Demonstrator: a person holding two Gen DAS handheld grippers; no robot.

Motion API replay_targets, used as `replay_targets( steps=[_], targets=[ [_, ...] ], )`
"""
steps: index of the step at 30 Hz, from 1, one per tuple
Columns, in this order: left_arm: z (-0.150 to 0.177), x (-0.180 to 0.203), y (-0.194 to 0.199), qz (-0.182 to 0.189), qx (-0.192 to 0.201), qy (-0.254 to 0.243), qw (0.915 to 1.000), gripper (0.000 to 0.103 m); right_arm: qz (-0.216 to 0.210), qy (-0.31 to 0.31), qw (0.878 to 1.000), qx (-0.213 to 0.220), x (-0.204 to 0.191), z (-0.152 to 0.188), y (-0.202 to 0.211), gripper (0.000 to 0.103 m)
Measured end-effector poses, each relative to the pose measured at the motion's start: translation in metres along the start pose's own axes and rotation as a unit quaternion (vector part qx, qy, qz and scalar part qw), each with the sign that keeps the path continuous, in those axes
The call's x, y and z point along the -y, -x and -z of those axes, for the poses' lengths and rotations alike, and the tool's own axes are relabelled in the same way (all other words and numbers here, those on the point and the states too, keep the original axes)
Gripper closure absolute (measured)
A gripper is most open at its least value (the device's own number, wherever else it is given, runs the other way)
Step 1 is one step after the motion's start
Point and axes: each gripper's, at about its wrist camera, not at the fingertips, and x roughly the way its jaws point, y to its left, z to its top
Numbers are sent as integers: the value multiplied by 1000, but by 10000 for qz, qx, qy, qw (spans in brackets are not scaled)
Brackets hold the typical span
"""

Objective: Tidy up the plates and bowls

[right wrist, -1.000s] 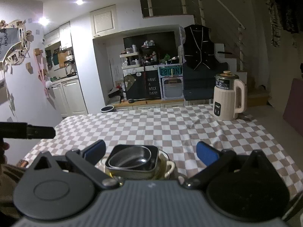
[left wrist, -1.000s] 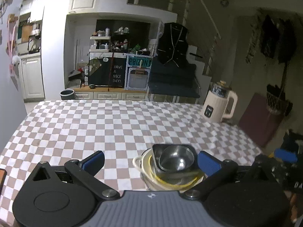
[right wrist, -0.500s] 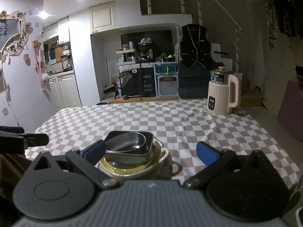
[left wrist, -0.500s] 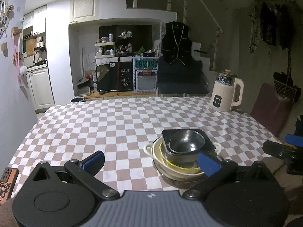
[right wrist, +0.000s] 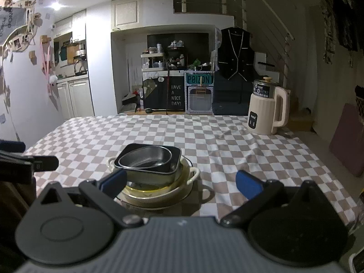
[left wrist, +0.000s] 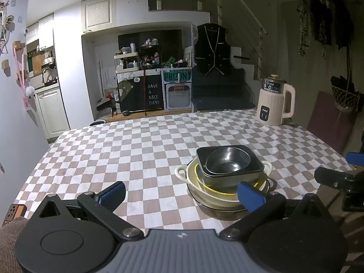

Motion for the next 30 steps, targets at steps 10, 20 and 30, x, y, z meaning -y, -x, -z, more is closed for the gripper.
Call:
replay_targets(
  steps=[10, 20, 30],
  targets=[
    [7, 1, 2, -14, 52, -6, 10000, 0, 82, 35, 10000, -27, 3, 5, -4, 1],
    [14, -3, 6, -37, 98, 75, 9999, 0, 110, 8, 9999, -69, 3, 7, -7, 1],
    [15, -5, 7, -23, 99, 69, 9999, 0, 113, 16, 9999, -84, 3, 7, -9, 1]
  ],
)
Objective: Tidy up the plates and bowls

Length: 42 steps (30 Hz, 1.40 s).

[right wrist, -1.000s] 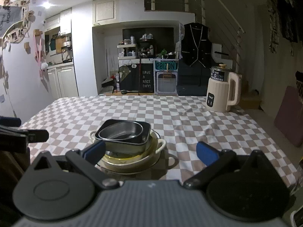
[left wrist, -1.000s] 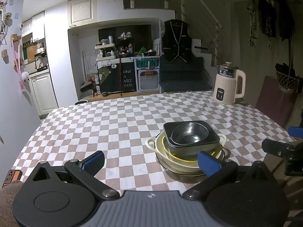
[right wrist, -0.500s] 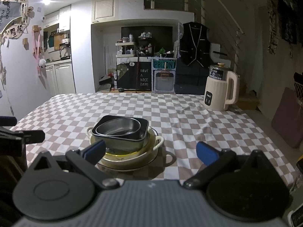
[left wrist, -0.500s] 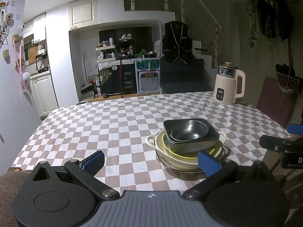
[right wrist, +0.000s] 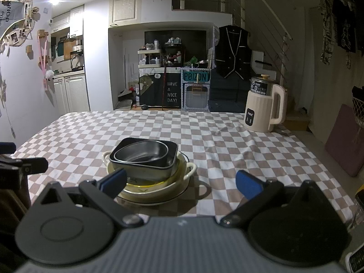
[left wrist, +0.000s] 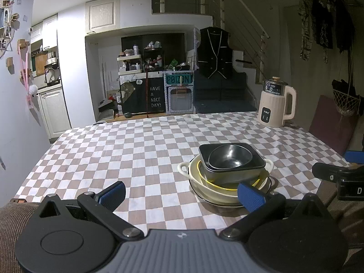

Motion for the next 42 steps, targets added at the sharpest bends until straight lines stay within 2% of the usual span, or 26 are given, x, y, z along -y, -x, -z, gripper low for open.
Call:
replay_targets(
  steps=[42],
  targets=[
    [0, 0, 0, 0, 8, 12, 10000, 0, -3, -35, 10000, -36, -1, 3, -2, 1]
  ],
)
